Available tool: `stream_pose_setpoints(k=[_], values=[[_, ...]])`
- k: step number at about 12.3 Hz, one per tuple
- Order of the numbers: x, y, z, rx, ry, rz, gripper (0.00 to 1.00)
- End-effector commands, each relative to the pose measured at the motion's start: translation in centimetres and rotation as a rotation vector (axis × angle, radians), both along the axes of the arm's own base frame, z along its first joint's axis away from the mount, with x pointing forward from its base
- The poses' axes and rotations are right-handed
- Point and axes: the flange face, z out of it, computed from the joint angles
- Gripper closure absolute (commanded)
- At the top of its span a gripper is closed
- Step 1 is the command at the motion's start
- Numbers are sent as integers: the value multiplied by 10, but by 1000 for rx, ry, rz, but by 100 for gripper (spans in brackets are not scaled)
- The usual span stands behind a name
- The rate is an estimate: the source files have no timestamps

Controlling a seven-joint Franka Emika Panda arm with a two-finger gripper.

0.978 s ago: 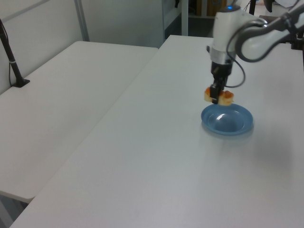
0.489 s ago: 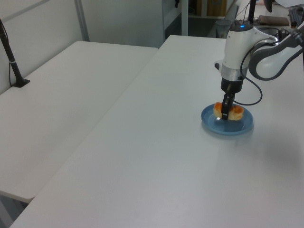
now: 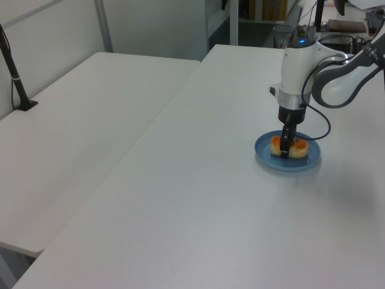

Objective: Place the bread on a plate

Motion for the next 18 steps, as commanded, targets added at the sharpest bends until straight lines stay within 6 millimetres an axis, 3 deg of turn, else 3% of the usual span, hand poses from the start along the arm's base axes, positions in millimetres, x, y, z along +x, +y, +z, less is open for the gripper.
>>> stream_pose_setpoints(k=[1,2,4,7,9,12,15,18], values=[[19,-3,54,-4,28,-4,0],[27,-5,72,-9,43,-8,0],[28,-8,88,-6,33,-20,0],[41,-14,159,-17,43,-27,0],[51,-43,219,-16,27,-78,0],[51,-71,276,-17,21,-82,0],[45,-82,296,-19,32,-83,0],[44,-91,299,-19,39,-80,0]])
